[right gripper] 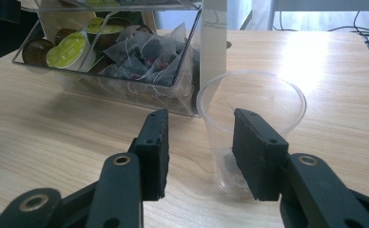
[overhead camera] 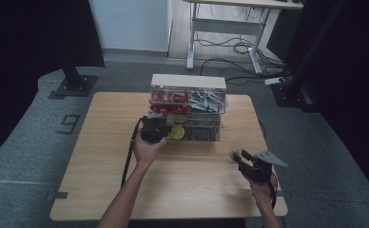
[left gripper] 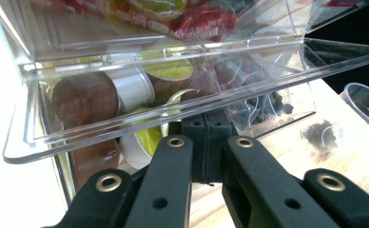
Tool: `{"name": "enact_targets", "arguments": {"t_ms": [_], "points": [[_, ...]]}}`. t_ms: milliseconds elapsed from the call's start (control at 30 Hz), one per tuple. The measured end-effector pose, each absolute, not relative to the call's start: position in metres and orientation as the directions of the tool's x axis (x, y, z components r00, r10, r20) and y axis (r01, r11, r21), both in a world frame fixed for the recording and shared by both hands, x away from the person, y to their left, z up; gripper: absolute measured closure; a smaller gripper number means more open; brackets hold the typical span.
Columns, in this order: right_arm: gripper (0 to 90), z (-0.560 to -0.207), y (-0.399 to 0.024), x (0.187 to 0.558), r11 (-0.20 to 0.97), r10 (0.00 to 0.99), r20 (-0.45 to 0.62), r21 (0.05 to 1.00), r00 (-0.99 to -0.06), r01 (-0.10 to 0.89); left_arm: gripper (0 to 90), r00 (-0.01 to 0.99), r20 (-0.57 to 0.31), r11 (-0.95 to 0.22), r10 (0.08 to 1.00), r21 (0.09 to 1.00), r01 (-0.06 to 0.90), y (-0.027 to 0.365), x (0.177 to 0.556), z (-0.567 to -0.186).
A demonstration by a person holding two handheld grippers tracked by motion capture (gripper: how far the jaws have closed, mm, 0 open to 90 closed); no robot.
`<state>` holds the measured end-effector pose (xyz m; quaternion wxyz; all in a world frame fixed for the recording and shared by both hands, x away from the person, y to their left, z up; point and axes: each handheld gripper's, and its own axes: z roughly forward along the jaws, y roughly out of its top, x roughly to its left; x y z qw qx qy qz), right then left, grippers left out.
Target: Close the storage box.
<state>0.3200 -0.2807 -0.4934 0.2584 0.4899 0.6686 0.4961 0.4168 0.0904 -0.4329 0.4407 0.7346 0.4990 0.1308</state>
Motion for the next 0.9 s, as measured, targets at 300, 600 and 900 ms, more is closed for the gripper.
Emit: {"name": "enact_targets", "arguments": {"t_ms": [300,600,900], "points": [[56.6,-0.498,-0.278,0.318,0.038,0.912,0.133,0.915,-0.389,0.402,90.0,0.469,-0.254,-0.116,0.846,0.77,0.627,0.092,0.414,-0.44],[56.5,-0.501,-0.272,0.317,0.049,0.908,0.13,0.912,-0.399,0.407,90.0,0.462,-0.274,-0.107,0.843,0.757,0.645,0.092,0.411,-0.453],[56.6,-0.503,-0.27,0.318,0.058,0.907,0.125,0.909,-0.402,0.414,90.0,0.458,-0.289,-0.104,0.841,0.743,0.661,0.093,0.411,-0.463]]}}
